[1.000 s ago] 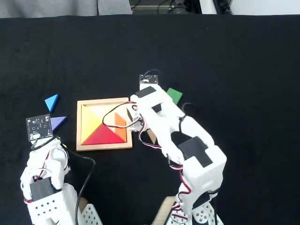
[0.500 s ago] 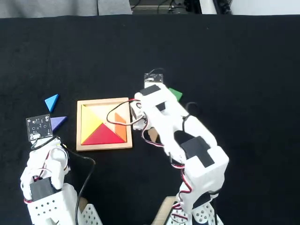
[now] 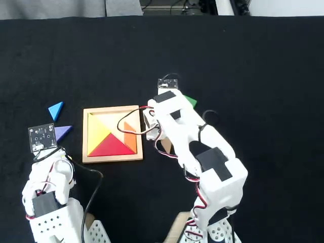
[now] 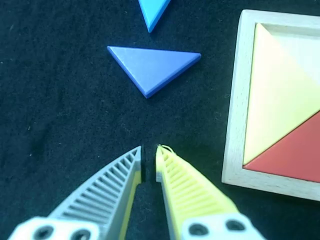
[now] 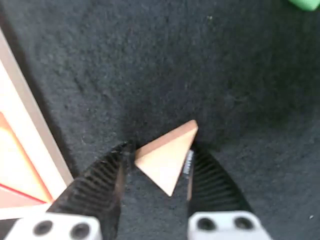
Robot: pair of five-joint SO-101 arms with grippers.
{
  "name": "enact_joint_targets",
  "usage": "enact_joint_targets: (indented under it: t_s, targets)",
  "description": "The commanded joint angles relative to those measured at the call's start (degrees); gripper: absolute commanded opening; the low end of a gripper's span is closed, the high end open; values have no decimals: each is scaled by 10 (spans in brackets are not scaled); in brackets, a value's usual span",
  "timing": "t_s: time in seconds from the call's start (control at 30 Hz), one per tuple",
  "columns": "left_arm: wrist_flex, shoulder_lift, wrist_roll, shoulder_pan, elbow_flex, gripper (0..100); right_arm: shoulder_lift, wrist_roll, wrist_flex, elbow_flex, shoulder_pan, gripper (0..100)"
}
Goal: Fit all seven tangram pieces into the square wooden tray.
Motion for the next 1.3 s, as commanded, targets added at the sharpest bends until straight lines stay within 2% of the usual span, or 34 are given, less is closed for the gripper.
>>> enact_joint_targets:
  t_s: [0.0, 0.2, 0.33, 0.47, 0.57, 0.73, 0.87, 1.07, 1.27]
  targets:
    - [-5, -4, -4, 0, -20, 66, -5, 29, -4, -35, -1, 12]
    - [-5, -4, -4, 0, -20, 66, -7, 32, -1, -36, -1, 15]
    - [-5, -4, -4, 0, -20, 66, -70, 44, 9, -36, -5, 15]
    - [-5, -4, -4, 0, -20, 66, -166, 84, 15, -44, -36, 19]
    - [-5, -4, -4, 0, -20, 66, -178, 86, 18, -81, -65, 48]
    - [-5, -4, -4, 0, -20, 66, -104, 83, 25, -177, -111, 47]
    - [-5, -4, -4, 0, -20, 66, 0, 50, 62, -290, -150, 40]
    - [-5, -4, -4, 0, -20, 66, 172, -47, 167, -486, -161, 41]
    - [-5, -4, -4, 0, -20, 66, 283, -58, 278, -662, -183, 42]
